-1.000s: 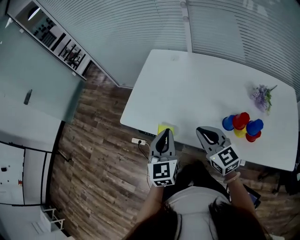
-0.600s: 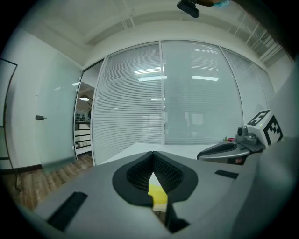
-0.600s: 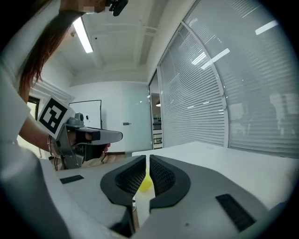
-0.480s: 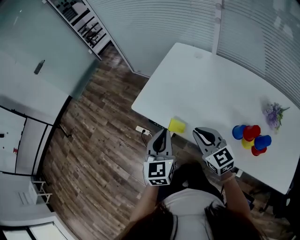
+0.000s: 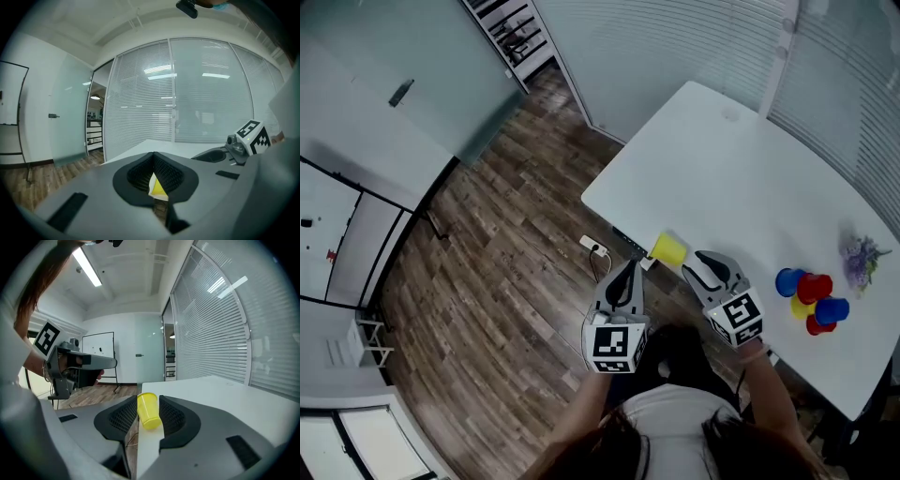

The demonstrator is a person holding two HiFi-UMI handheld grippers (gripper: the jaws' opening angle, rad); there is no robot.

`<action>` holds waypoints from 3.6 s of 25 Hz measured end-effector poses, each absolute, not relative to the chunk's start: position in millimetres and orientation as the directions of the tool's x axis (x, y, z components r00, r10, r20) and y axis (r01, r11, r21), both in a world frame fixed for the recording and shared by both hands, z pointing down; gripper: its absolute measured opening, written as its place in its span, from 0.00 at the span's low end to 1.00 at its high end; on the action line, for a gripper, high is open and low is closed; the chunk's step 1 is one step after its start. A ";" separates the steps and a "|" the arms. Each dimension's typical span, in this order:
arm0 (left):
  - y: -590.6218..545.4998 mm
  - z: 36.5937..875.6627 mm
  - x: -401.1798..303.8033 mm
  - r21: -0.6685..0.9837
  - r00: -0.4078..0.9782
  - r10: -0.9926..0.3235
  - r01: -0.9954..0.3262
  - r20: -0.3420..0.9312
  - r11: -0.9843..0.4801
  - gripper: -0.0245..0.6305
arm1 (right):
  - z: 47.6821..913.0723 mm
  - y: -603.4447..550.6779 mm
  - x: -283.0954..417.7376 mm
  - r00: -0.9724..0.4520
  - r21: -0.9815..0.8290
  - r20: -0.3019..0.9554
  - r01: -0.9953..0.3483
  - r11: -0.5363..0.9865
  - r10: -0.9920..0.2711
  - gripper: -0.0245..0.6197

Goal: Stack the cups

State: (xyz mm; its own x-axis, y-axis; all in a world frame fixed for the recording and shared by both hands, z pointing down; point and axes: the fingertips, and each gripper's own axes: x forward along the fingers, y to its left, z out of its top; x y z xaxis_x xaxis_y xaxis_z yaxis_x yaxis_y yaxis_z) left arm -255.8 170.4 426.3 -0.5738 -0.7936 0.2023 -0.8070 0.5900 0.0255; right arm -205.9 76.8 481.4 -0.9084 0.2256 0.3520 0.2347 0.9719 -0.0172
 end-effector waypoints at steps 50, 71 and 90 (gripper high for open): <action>176.4 447.3 -265.5 0.076 -0.604 -0.756 -0.767 0.252 0.638 0.06 | 532.6 61.1 -230.5 -0.848 -0.025 0.483 0.235 0.972 0.218 0.44; 83.3 424.4 -234.7 0.034 -0.405 -0.894 -0.908 0.194 0.418 0.06 | 495.3 7.4 -162.4 -0.923 -0.111 0.385 -0.034 0.993 0.011 0.44; -0.1 410.9 -181.1 0.040 -0.129 -0.979 -0.990 0.158 0.137 0.06 | 438.1 -45.9 -90.6 -0.923 -0.052 0.283 -0.287 0.956 -0.262 0.44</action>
